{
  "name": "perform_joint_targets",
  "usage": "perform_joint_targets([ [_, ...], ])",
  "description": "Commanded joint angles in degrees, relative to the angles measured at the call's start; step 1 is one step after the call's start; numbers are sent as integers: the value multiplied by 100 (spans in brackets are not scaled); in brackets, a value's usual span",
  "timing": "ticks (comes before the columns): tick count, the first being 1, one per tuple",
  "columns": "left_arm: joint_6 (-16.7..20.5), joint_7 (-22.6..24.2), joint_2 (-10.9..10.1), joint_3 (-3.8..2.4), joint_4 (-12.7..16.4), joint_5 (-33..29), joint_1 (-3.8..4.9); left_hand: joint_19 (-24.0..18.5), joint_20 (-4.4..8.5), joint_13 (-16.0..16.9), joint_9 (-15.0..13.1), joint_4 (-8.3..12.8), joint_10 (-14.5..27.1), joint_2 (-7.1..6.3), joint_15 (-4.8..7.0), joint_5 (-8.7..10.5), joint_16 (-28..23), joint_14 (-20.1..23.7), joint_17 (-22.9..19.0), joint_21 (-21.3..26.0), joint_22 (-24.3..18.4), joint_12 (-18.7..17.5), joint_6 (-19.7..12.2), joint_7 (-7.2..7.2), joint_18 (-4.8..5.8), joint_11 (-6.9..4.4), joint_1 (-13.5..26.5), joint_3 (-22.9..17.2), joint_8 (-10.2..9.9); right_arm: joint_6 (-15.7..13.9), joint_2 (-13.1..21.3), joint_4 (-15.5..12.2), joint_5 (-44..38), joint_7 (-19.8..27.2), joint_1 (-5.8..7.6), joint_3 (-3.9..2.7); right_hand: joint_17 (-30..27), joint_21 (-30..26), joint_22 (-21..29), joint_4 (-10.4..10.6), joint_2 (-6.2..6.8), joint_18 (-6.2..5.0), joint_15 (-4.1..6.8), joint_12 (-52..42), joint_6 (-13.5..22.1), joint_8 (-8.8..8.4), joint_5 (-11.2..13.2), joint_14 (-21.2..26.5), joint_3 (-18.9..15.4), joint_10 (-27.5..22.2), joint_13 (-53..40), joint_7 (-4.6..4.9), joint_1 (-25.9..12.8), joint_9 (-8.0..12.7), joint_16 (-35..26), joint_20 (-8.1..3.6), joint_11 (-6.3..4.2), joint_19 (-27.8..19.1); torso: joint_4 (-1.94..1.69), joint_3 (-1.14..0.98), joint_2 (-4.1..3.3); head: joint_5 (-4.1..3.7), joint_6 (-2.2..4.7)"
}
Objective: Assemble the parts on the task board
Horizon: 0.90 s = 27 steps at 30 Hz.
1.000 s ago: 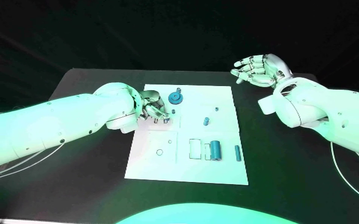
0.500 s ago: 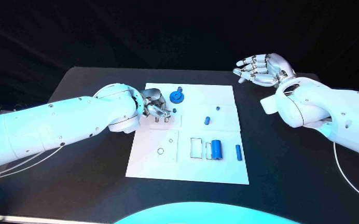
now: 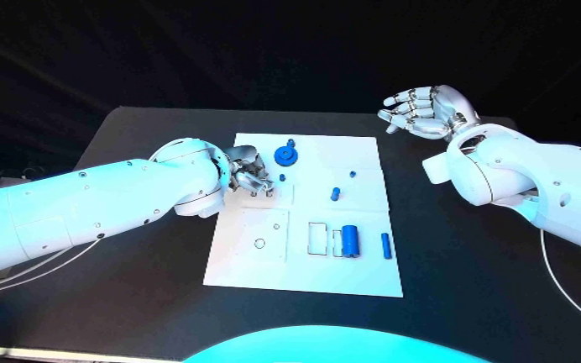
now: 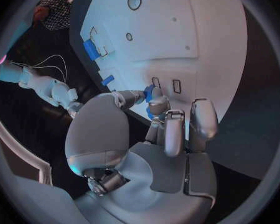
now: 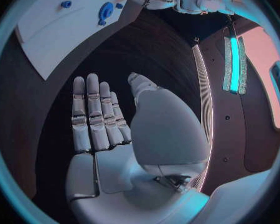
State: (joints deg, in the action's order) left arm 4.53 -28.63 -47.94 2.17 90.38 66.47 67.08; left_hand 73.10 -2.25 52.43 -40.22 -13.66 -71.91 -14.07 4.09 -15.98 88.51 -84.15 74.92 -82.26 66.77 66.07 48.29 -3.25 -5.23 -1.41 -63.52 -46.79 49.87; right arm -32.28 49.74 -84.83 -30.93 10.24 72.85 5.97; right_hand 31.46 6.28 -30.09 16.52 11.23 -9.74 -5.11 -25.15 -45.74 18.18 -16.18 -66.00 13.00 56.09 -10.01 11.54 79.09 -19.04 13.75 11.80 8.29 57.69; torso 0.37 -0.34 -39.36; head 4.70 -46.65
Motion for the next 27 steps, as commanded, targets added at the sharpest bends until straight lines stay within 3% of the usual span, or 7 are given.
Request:
perform_joint_targets([
  [1,-21,-5,21,0,-22,38,-14,46,6,0,5,1214,-32,61,40,-35,21,-493,1189,-20,8,21,77,46,30,2,-21,-1176,18,70,3,-10,-12,37,-4,-2,-9,-24,5,-3,-27,-69,-16,39,-23,-32,-15,9,13,38,5,97,3,7,-12,-5,19,-27,4,-1,-3,-1,-11],
  [27,-324,24,49,2,-63,-65,-35,55,9,-37,11,1222,-17,64,42,-29,23,-494,1193,-26,20,-2,79,47,32,0,-12,-1190,17,67,4,-4,-12,35,-10,-2,-11,-28,13,-1,-31,-69,-17,43,-25,-33,-15,7,12,41,14,98,-4,9,-20,-3,19,-27,0,-1,1,-39,-62],
])
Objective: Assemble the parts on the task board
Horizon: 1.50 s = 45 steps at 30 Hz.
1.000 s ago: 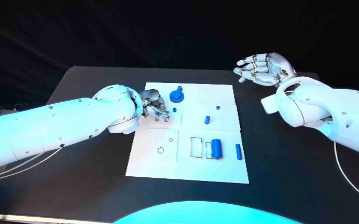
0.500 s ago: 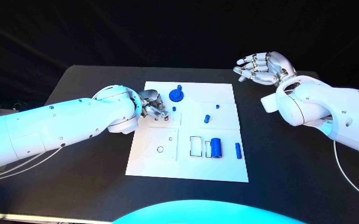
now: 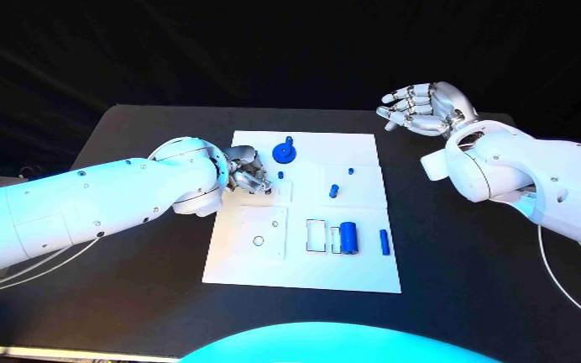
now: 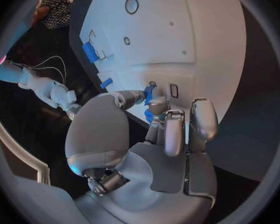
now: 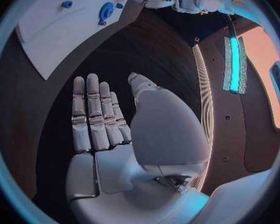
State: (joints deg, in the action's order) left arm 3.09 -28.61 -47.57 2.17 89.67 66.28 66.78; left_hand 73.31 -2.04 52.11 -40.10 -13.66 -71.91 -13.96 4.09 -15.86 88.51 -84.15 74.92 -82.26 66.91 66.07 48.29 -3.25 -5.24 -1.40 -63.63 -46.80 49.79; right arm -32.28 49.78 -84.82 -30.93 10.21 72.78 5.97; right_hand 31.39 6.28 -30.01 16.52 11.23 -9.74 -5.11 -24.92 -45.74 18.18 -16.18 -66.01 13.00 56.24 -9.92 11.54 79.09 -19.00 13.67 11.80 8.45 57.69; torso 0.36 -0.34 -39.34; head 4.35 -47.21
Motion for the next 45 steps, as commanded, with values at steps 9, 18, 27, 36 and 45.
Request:
perform_joint_targets([
  [9,-225,21,12,2,11,-50,-5,29,-10,-6,2,1230,-17,52,43,-36,22,-494,1192,-25,0,-4,78,48,31,-1,1,-1196,22,67,-2,-1,-12,39,-5,-3,-5,-28,5,-1,-31,-69,-17,19,-24,-33,-15,8,12,25,5,98,-4,5,-12,-3,4,-27,0,-3,-3,-5,-17],
  [18,-227,15,10,0,9,-43,-5,29,-10,-6,2,1230,-17,52,43,-36,22,-494,1192,-25,0,-4,78,48,31,-1,1,-1196,22,65,-6,3,-12,38,-5,-2,-5,-28,5,-1,-31,-69,-17,19,-24,-33,-15,8,12,25,5,98,-4,5,-12,-3,4,-27,1,0,-1,-5,-26],
  [27,-243,12,5,-1,5,-28,-5,33,-8,-12,8,1243,-14,53,44,-33,23,-495,1195,-29,7,-10,79,49,33,-2,2,-1207,19,66,-10,8,-12,37,-6,-2,-10,-36,20,-2,-36,-70,-19,26,-26,-34,-15,4,8,30,23,99,-16,9,-27,-1,4,-26,0,-1,0,-7,-36],
  [36,-294,5,0,-3,9,22,-5,38,-6,-53,13,1255,5,52,45,-25,21,-493,1189,-32,16,-37,79,49,35,-3,-3,-1215,16,72,-12,11,-12,33,-7,-2,-12,-40,27,-3,-37,-70,-20,30,-26,-35,-15,5,6,31,31,100,-20,11,-34,0,5,-26,5,-3,-5,-13,-48],
  [45,-357,-1,-1,-5,10,54,-5,36,-5,-61,18,1266,10,49,45,-14,21,-493,1190,-33,15,-42,77,48,34,-3,-8,-1219,11,77,-17,13,-12,30,-7,-2,-14,-44,34,-2,-38,-69,-21,33,-26,-36,-14,6,5,32,38,100,-24,13,-41,2,6,-28,1,-2,-2,-18,-61],
])
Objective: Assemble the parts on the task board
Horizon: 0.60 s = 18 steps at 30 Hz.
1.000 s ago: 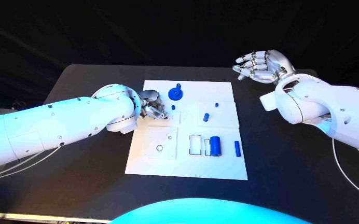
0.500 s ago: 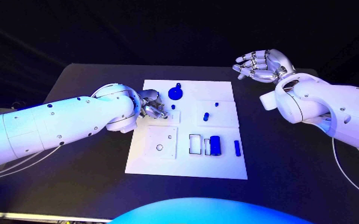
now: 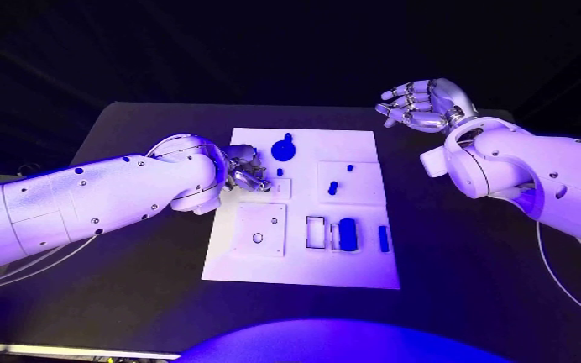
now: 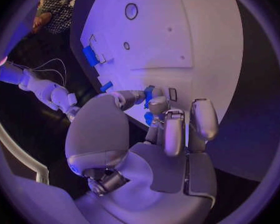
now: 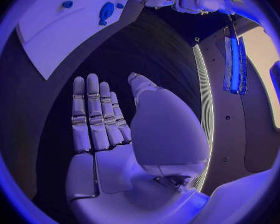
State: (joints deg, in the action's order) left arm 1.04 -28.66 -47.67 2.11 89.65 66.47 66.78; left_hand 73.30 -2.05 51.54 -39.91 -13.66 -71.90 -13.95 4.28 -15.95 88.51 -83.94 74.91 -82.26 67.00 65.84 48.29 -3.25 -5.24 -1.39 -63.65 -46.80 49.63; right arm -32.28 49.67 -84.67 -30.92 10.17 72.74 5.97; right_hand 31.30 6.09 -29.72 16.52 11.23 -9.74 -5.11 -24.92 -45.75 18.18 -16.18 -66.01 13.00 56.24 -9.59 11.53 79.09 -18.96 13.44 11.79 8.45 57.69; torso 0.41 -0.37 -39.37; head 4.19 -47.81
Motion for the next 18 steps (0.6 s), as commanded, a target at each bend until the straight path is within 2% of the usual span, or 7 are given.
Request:
perform_joint_targets([
  [1,-155,4,8,1,10,36,-5,38,-4,13,3,1273,1,45,26,-1,20,-514,1188,-34,8,-9,76,48,35,-3,-10,-1222,25,76,-6,-2,-13,34,-3,-3,-5,-25,5,-2,-38,-69,-21,33,-25,-36,-14,6,5,32,5,101,-25,9,-18,2,6,-28,-3,0,3,-2,1],
  [18,-215,2,33,-1,0,21,-5,36,-2,6,9,1282,4,44,26,6,25,-517,1201,-36,9,-13,77,46,35,-3,-16,-1227,21,71,-2,-12,-13,26,-3,-3,-8,-32,16,-3,-41,-69,-23,37,-26,-37,-15,6,2,34,17,102,-31,12,-28,4,7,-31,-2,-7,1,-12,-5],
])
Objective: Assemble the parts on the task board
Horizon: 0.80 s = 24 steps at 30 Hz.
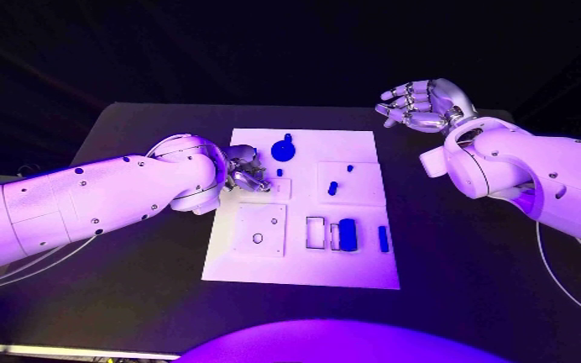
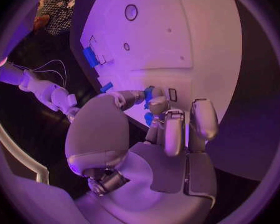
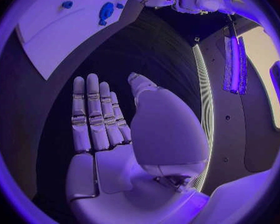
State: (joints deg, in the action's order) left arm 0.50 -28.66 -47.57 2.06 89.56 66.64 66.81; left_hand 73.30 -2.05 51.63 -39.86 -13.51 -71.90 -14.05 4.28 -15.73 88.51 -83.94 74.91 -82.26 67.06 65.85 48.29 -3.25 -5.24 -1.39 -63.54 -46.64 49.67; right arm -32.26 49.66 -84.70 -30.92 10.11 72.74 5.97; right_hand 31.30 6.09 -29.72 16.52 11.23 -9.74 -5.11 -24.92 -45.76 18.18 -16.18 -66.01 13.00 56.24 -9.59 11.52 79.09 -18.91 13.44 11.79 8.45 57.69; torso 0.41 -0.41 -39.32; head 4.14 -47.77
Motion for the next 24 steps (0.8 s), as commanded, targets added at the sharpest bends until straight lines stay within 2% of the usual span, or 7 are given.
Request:
perform_joint_targets([
  [1,-173,3,28,4,6,-11,-7,40,-2,3,5,1266,1,55,26,-15,27,-519,1205,-38,8,-10,78,46,37,-3,-26,-1243,17,69,0,-10,-13,30,-3,-2,-8,-32,17,-3,-41,-69,-23,37,-25,-37,-15,6,2,34,17,103,-31,7,-28,4,7,-31,-1,-4,-4,-7,-10],
  [24,-265,-2,165,8,-110,-108,-5,48,2,218,52,1239,-182,47,36,-29,54,-539,1274,-46,35,155,188,79,42,-25,102,-1167,35,72,-38,20,-13,27,-10,-1,-11,-39,28,-3,-46,-69,-24,41,-26,-38,-15,4,0,37,29,103,-39,10,-39,5,8,-32,-15,-5,0,-10,-58],
])
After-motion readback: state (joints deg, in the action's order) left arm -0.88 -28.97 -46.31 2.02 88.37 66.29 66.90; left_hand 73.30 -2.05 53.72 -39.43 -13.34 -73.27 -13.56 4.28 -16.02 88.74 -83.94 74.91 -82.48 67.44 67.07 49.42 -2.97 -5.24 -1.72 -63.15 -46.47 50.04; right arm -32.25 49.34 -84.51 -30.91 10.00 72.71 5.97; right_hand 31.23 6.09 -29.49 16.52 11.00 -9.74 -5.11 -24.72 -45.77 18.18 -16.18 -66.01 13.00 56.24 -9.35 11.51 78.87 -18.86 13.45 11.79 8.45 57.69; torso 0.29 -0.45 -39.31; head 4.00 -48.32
